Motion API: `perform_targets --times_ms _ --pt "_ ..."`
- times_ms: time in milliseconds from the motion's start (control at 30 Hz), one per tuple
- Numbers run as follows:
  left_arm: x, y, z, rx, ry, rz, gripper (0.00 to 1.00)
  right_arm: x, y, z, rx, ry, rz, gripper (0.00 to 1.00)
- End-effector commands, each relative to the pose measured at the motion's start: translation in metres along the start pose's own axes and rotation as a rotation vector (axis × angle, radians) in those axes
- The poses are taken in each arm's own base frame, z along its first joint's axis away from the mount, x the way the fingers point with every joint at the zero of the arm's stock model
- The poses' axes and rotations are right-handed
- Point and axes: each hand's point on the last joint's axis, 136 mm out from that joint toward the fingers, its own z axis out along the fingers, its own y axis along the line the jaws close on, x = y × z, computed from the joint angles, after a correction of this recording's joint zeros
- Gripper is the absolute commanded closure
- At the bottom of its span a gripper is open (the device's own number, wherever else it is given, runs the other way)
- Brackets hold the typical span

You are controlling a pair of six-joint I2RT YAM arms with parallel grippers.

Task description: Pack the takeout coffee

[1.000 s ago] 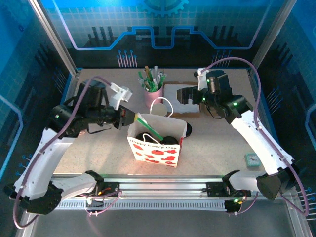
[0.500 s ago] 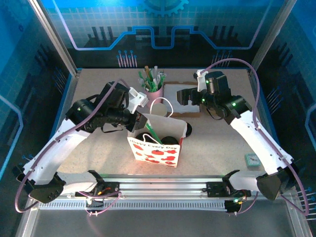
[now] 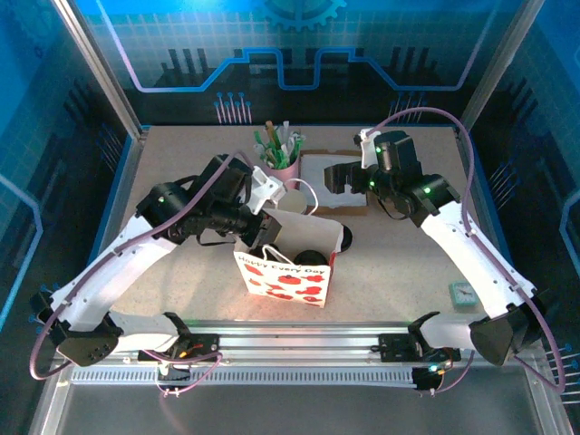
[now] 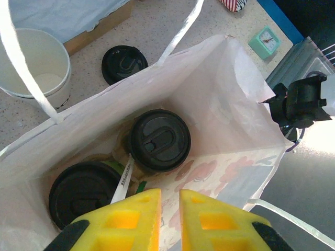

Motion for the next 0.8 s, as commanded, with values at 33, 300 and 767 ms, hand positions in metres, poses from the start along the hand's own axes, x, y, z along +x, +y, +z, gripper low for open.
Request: perform_targets --times_ms 33,300,767 --pt "-0.003 0.001 0.005 -0.019 -0.003 0.003 0.79 0.001 0.002 0.000 0.008 0.004 0.005 0.00" --pt "-0.026 0.008 -0.030 -0.115 -0.135 0.052 0.51 0.006 -0.006 0.004 0.051 0.029 -0.001 0.00" --pt "-0.066 0.041 -0.086 -0.273 -0.511 0.043 0.01 0.027 -0.043 0.036 0.173 0.182 0.108 0.00"
